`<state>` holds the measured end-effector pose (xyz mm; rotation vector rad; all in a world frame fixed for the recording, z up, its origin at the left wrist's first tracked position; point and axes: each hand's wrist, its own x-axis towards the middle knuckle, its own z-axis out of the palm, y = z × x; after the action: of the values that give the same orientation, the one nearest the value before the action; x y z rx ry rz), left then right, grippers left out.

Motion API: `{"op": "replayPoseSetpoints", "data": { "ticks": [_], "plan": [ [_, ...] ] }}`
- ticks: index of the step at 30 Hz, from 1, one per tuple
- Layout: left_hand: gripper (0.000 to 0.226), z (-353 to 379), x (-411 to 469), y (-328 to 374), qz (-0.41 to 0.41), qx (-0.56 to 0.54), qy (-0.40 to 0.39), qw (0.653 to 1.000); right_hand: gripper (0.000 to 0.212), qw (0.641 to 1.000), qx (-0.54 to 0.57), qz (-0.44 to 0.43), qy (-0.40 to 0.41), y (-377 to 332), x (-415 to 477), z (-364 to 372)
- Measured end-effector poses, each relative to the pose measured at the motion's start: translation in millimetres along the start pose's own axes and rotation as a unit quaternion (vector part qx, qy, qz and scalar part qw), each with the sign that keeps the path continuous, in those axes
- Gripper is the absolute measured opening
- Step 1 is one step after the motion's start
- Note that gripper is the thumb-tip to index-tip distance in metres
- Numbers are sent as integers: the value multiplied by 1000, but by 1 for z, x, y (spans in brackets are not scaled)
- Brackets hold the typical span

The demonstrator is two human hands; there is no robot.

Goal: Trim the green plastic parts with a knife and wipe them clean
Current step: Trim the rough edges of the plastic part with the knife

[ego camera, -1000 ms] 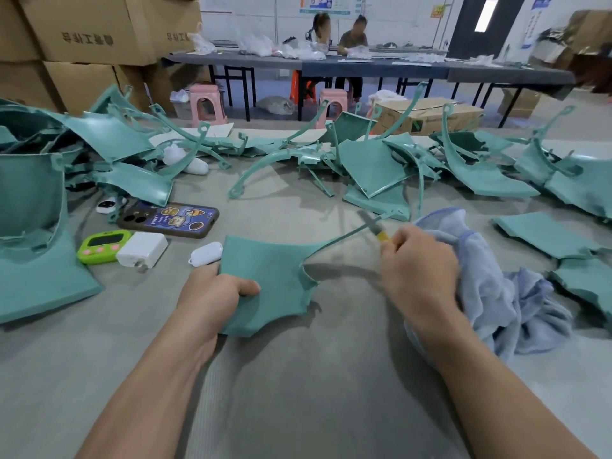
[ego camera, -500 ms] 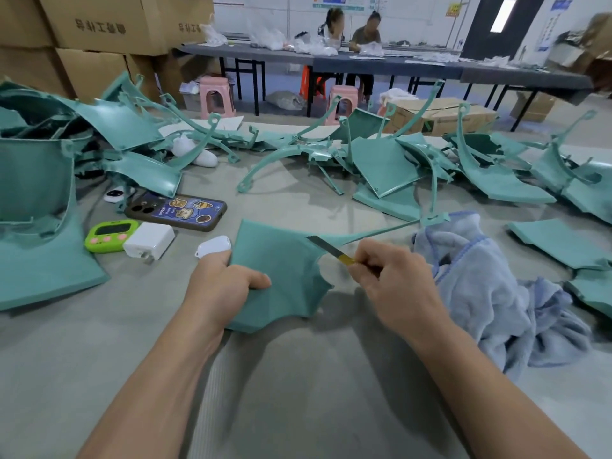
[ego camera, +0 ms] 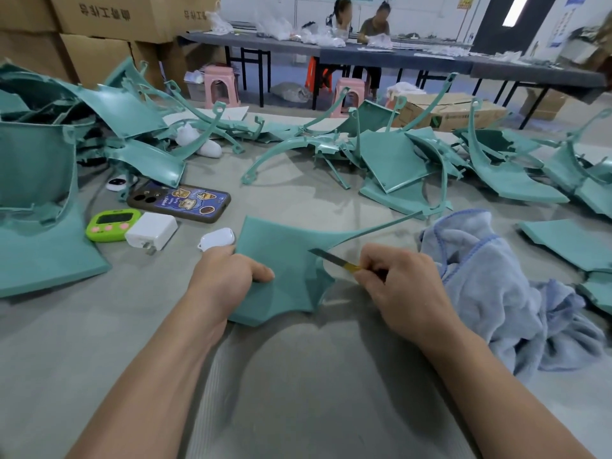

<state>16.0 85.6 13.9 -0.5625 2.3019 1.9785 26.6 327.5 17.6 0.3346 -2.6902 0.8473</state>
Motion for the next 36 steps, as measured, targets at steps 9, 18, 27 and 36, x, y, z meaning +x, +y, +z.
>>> {"op": "replayPoseSetpoints", "data": {
  "ticks": [9, 18, 27, 36],
  "plan": [
    [22, 1, 2, 0, -6, 10, 5, 1000, 24, 1000, -14, 13, 8, -1, 2, 4],
    [22, 1, 0, -2, -3, 7, 2, 1000, 19, 998, -38, 36, 19, -2, 1, 5],
    [27, 0, -2, -2, 6, 12, 2, 1000, 23, 997, -12, 63, 52, 5, 4, 5],
    [24, -2, -6, -3, 10, 7, 7, 1000, 22, 998, 59, 4, -36, 3, -1, -6]
  ]
}}
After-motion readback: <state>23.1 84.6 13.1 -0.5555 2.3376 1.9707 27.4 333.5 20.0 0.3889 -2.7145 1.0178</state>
